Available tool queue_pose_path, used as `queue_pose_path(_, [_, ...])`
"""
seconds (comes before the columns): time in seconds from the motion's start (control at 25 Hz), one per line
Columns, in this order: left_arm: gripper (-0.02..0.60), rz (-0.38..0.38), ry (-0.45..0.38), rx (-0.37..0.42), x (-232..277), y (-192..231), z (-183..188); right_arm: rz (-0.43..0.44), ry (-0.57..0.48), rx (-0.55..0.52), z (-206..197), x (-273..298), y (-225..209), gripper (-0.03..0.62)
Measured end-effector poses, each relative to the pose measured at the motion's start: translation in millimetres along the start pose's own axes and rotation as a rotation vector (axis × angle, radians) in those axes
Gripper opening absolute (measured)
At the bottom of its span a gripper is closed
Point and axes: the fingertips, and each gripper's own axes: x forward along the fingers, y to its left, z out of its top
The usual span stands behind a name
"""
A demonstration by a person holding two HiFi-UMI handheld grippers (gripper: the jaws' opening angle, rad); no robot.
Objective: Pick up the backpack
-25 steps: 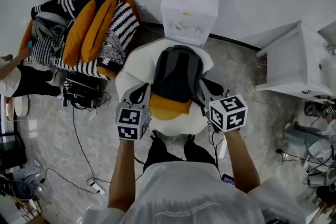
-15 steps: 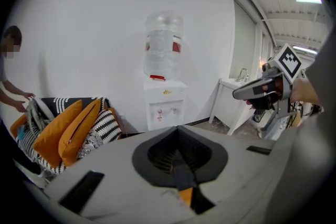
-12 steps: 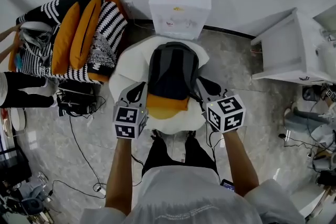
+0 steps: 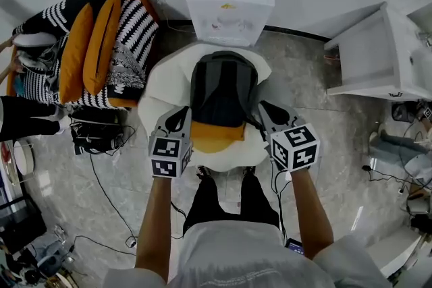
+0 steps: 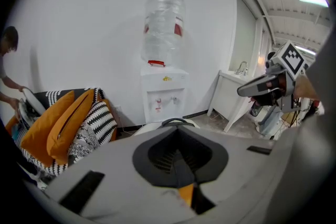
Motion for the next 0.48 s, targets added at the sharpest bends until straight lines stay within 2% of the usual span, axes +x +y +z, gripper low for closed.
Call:
queue_pose_path(0.16, [0.029, -0.013, 0.025, 0.005, 16, 6, -11, -0.019, 0.023, 0.049, -13, 13, -10, 0.002])
queue_pose_path(0.48, [0.037, -0.042, 0.077, -0.021, 41, 17, -35, -0.036, 0.054, 0.051, -33, 40, -20, 0.002])
